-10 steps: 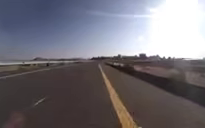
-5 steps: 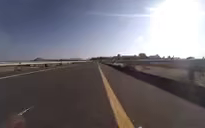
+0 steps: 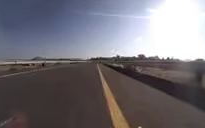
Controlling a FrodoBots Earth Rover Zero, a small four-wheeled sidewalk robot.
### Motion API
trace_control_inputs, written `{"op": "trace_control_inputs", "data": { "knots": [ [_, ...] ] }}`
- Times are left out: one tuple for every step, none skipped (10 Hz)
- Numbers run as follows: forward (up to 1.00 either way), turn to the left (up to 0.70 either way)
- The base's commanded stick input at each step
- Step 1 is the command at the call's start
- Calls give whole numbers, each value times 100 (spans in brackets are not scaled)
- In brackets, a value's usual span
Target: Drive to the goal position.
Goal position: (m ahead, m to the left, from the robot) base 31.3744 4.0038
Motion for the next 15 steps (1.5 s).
{"op": "trace_control_inputs", "data": {
  "knots": [
    [70, 0],
    [70, 0],
    [70, 0],
    [70, 0],
    [70, 0],
    [70, 0],
    [70, 0],
    [70, 0],
    [70, 0],
    [70, 0],
    [70, 0],
    [70, 0],
    [70, 0],
    [70, 0],
    [70, 0]
  ]
}}
